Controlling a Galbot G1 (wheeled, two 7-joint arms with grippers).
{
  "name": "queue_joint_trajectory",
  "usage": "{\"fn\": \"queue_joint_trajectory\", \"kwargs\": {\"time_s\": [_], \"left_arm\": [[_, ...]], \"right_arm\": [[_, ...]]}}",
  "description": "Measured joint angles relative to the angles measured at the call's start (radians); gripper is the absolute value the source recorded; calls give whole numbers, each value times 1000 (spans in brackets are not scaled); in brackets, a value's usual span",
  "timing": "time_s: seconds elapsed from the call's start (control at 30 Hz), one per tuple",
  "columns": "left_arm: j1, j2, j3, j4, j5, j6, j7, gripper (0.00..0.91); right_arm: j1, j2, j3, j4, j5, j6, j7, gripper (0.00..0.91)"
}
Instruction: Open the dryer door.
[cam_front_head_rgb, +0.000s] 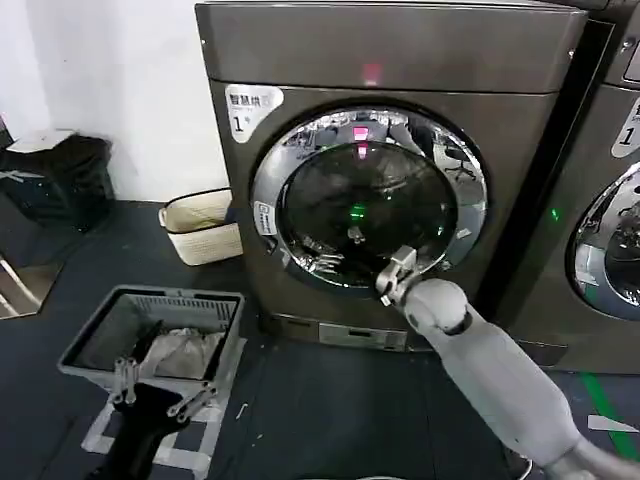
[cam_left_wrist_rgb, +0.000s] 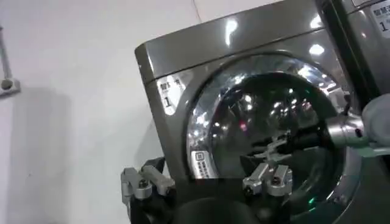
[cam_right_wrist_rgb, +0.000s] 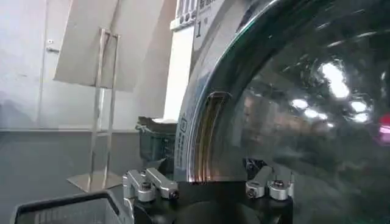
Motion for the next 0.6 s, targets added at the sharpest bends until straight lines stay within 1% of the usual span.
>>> {"fn": "queue_joint_trajectory", "kwargs": {"time_s": [0.4, 0.6], "left_arm": [[-1, -4, -1, -2, 0, 0, 2, 907], [-2, -4, -2, -3, -1, 0, 2, 907]], "right_arm": [[64, 69, -36, -94, -7, 5, 1, 907], [94, 110, -48, -147, -23, 13, 1, 907]]}}
